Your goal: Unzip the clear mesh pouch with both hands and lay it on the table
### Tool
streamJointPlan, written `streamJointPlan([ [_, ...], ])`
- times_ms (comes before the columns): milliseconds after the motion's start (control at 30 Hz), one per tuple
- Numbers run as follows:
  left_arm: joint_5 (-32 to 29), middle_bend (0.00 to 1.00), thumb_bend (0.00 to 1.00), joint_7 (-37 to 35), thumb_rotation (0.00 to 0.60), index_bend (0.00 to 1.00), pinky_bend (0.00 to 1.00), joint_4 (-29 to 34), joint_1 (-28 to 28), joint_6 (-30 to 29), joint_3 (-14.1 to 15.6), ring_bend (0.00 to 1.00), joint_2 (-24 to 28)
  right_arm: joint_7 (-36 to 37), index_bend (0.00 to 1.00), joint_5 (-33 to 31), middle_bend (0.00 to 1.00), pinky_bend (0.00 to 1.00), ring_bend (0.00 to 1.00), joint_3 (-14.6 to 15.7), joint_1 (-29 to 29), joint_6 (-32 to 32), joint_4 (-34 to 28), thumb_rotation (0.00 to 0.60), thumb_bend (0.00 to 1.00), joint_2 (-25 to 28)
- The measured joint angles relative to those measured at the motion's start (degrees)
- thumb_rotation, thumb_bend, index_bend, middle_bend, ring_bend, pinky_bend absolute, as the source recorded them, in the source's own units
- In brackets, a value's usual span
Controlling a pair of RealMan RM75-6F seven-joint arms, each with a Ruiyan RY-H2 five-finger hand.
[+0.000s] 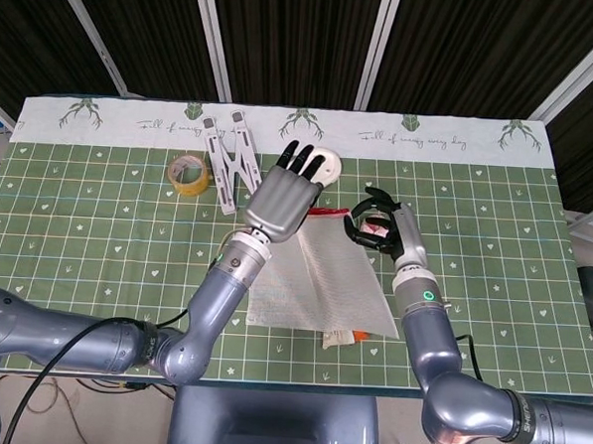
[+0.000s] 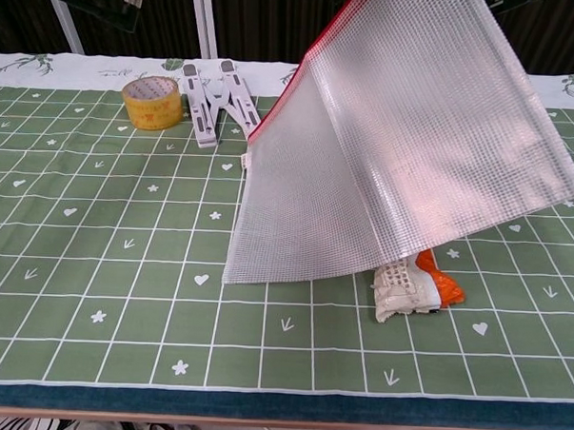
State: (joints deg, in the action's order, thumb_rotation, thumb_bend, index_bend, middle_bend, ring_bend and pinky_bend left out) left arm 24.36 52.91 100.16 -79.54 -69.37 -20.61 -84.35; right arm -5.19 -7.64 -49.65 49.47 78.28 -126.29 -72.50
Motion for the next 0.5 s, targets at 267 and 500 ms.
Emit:
streamJointPlan([
  [267, 0.22, 0.13, 0.42, -0.51, 0.600, 0.60, 0.00, 0.92, 1.28, -0.26, 0.55, 0.00, 1.27, 0.56, 0.68, -0.63, 0.16, 0.21, 0.00, -0.64, -0.33, -0.35, 0.83, 0.600, 0.55, 1.75],
  [500, 1.27, 0.13, 0.42, -1.72, 0.600, 0.60, 0.00, 2.83, 3.61, -0.67, 1.45, 0.00, 3.96, 0.47, 0.68, -0.80, 0.16, 0.21, 0.00, -0.48, -1.87, -1.44, 2.49, 0.600, 0.55, 4.11],
])
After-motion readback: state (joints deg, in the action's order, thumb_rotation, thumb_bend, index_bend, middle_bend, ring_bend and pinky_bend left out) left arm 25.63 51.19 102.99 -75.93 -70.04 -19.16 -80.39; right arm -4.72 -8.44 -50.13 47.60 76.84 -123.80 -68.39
